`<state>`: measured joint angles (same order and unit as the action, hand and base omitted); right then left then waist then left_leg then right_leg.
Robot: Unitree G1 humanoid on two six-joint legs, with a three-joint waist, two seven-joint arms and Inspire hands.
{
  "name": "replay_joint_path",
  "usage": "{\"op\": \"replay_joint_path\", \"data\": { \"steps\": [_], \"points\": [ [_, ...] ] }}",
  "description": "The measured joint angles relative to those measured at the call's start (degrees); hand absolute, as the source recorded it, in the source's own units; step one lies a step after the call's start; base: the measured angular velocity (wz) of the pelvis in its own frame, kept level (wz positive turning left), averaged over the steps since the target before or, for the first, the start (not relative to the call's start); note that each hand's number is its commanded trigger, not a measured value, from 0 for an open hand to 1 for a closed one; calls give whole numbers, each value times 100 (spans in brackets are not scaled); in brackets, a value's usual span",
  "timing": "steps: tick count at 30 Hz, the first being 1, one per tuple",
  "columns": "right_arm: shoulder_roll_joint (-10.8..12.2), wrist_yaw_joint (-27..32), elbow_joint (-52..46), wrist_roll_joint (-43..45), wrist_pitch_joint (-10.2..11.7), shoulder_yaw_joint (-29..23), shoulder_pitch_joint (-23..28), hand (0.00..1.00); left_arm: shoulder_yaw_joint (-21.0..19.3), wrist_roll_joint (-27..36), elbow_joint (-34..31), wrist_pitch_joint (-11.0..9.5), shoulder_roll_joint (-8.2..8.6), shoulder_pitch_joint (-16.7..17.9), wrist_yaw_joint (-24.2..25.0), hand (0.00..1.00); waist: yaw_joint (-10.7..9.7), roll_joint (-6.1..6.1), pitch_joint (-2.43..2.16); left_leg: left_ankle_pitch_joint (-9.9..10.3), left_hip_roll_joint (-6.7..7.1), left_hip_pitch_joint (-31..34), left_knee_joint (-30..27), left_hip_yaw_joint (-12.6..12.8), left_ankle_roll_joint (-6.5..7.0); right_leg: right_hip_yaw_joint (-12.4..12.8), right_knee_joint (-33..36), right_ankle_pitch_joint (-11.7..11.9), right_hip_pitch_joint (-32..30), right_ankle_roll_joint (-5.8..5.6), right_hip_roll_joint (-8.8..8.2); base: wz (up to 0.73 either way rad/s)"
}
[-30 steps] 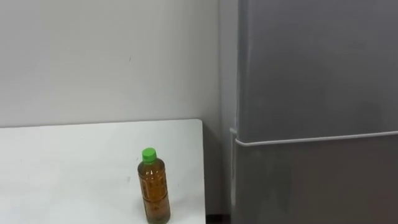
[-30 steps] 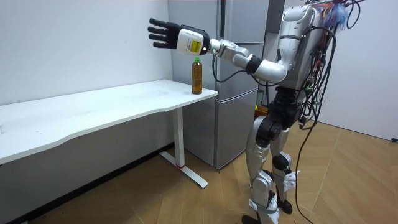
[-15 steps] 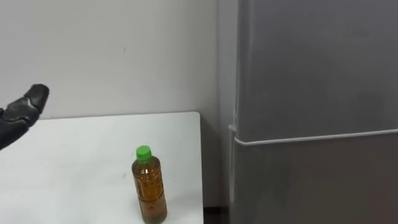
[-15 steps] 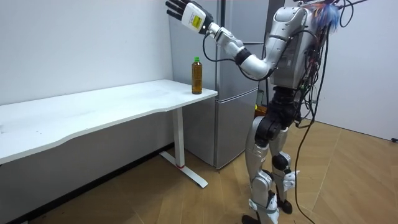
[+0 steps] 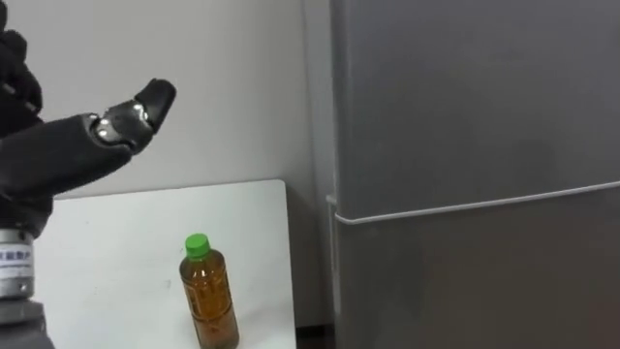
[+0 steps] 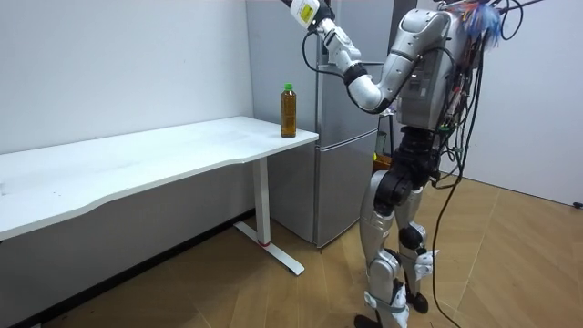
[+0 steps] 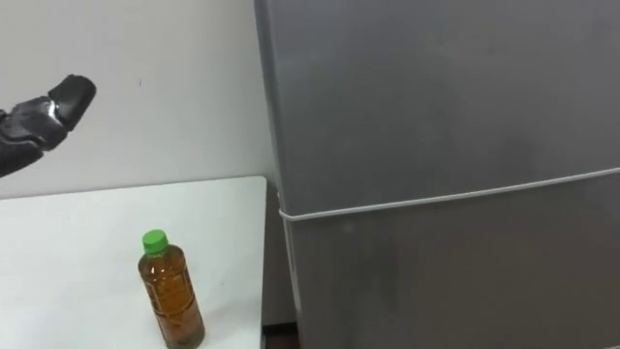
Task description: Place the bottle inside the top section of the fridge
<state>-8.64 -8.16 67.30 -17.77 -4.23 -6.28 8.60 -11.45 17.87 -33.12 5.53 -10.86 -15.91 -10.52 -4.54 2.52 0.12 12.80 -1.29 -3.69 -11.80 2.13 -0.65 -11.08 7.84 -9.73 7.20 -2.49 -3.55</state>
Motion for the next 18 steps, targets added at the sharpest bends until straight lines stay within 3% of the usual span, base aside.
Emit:
{"op": "replay_joint_path", "data": {
  "steps": [13, 18],
  "points": [
    [-46, 0, -42, 10, -163, 169, -109, 0, 773, -8, 5, 497, 15, -11, 750, 0, -39, 14, -10, 0, 1, 12, -2, 17, 0, 37, -15, -1, -37, -1, -1, 0],
    [-48, -1, 3, 20, -281, 230, -277, 0, 874, 70, 12, 743, 17, -11, 1017, 0, -205, 90, -17, -1, 1, 22, -4, 40, 1, 72, -18, -1, -42, -1, 1, 0]
  ]
}}
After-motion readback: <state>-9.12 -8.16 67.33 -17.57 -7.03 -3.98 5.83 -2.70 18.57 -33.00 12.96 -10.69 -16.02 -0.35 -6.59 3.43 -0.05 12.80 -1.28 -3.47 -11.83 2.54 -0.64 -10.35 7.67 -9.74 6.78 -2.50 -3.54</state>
